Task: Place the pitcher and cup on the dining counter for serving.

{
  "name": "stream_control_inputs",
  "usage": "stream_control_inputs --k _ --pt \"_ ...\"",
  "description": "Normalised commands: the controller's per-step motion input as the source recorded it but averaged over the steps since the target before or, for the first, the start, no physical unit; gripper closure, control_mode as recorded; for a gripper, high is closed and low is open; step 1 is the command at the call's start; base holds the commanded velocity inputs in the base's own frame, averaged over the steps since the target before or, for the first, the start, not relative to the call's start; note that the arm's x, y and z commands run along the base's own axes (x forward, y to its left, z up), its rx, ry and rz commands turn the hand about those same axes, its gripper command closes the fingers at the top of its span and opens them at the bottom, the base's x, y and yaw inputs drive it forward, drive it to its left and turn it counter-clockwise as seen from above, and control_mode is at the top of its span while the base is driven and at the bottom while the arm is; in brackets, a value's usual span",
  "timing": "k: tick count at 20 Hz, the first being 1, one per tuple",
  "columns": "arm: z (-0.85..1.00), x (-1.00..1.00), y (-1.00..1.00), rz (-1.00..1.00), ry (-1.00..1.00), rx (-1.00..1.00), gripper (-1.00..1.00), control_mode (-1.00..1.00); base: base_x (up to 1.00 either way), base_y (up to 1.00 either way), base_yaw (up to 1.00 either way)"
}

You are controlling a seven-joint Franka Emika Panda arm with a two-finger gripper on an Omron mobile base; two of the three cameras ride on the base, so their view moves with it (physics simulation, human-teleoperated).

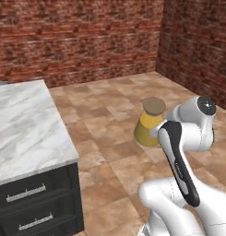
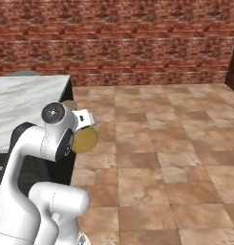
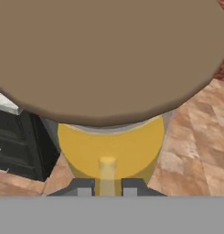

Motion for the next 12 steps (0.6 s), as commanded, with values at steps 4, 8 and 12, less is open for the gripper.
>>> stream_control_inputs --k 4,8,12 --pt "0.0 0.0 0.0 0.0 0.0 0.0 1.0 1.0 0.99 -0.52 0.29" --pt "0.0 0.0 0.0 0.0 0.0 0.0 1.0 1.0 1.0 -0.63 0.41" --pt "0.0 0.0 0.0 0.0 0.0 0.0 1.0 1.0 1.0 -0.6 0.51"
